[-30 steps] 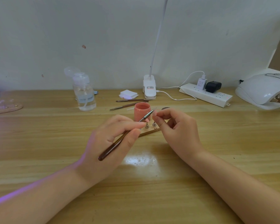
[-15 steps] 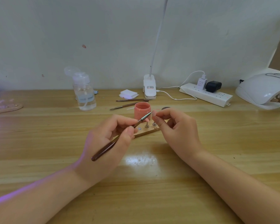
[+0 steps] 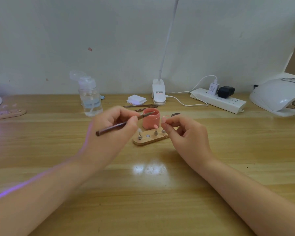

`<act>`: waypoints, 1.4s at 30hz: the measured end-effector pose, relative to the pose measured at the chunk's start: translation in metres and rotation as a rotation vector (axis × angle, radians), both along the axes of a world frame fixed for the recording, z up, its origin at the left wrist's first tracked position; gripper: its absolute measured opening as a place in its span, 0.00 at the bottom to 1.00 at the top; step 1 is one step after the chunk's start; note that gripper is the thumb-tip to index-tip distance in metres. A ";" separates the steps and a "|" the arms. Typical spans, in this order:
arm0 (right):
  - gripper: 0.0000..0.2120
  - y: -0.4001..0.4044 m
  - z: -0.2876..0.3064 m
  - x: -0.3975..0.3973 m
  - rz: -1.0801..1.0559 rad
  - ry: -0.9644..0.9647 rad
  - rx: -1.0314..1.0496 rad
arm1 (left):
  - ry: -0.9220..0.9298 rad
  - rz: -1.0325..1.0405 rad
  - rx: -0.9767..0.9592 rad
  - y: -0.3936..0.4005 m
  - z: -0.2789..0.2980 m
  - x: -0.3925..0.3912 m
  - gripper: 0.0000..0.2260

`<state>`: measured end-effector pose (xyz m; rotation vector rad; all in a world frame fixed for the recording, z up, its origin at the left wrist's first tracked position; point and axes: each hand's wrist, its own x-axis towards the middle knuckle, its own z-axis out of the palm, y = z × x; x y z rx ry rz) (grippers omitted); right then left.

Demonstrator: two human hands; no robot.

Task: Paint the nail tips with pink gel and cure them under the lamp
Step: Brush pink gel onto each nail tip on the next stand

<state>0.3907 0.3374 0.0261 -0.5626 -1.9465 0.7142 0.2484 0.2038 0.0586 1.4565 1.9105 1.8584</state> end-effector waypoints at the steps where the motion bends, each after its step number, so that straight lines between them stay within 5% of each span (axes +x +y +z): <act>1: 0.01 0.000 0.000 -0.001 0.002 0.003 -0.005 | -0.009 0.039 -0.029 0.006 0.006 -0.005 0.08; 7: 0.02 0.001 -0.001 0.000 -0.001 -0.004 -0.020 | 0.115 0.168 -0.238 0.051 0.048 -0.029 0.07; 20: 0.01 0.002 -0.003 -0.003 0.003 -0.007 0.001 | 0.107 -0.085 -0.801 0.120 0.068 -0.028 0.07; 25: 0.01 0.002 -0.003 -0.003 -0.001 -0.007 0.011 | -0.053 0.001 -0.720 0.117 0.067 -0.038 0.06; 34: 0.02 0.001 -0.004 -0.004 0.000 -0.021 0.030 | -0.635 0.010 -0.507 0.079 0.055 -0.084 0.08; 42: 0.02 0.001 -0.005 -0.003 0.002 -0.006 0.019 | -0.827 -0.061 -0.419 0.069 0.049 -0.093 0.08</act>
